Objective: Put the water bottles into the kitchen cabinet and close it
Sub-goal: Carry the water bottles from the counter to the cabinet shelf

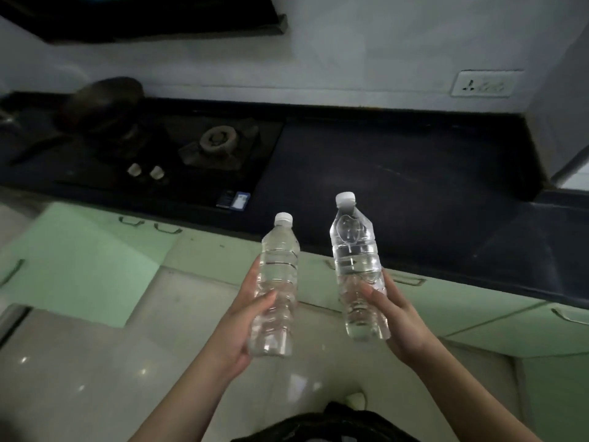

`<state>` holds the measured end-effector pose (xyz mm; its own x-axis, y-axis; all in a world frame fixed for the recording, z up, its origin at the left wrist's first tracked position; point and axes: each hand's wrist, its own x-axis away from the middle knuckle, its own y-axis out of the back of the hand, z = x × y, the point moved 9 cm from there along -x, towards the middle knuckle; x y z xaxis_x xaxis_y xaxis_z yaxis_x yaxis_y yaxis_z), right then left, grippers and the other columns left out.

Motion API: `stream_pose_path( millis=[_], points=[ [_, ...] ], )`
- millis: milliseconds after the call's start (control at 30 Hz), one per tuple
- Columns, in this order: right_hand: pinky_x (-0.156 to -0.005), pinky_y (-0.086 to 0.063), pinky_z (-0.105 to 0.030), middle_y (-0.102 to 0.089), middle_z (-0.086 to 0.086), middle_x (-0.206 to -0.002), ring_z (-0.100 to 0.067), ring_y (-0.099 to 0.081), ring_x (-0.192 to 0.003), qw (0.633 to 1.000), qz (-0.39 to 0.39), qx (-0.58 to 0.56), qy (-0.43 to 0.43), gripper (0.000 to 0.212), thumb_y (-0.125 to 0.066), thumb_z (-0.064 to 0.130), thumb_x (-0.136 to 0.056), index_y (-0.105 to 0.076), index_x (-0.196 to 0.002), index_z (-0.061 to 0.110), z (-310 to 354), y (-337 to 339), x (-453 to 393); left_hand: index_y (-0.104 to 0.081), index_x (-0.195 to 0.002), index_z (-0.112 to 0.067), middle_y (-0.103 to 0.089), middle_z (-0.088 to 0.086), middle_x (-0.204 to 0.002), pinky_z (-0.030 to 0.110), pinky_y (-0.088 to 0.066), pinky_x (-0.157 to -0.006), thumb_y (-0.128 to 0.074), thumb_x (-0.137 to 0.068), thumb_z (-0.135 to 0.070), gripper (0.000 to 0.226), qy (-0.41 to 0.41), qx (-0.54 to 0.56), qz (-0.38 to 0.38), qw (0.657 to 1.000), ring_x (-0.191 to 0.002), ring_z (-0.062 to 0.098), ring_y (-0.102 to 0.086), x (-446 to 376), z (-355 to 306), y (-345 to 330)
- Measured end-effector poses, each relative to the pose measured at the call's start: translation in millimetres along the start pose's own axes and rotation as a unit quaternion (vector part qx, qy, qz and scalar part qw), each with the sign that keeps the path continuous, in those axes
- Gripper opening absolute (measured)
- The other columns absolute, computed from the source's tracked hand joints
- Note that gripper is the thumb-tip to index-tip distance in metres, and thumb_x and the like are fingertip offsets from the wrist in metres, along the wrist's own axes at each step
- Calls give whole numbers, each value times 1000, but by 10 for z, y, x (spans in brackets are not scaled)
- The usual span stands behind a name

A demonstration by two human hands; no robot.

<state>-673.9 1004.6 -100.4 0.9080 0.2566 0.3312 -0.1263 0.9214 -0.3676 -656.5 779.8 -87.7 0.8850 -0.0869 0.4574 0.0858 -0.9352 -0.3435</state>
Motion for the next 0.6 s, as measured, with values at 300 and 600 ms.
stream_pose_path(
  millis=[300, 600],
  points=[
    [-89, -51, -45, -68, -4, -120, -27, -66, -109, 989, 119, 86, -12, 79, -78, 58, -66, -51, -136, 33, -468, -1378, 377, -45, -137, -51, -62, 23, -125, 48, -55, -78, -69, -78, -11, 76, -79, 47, -78, 993, -98, 40, -64, 1311, 86, 1075],
    [-69, -53, -31, -71, -9, -105, -23, -69, -89, 968, 203, 131, -65, 69, -77, 50, -70, -57, -128, 20, -1535, -2832, 1156, -45, -142, -25, -65, 20, -116, 39, -56, -74, -69, -79, -9, 69, -125, 73, -183, 972, -98, 30, -66, 3049, 526, 2361]
  ],
)
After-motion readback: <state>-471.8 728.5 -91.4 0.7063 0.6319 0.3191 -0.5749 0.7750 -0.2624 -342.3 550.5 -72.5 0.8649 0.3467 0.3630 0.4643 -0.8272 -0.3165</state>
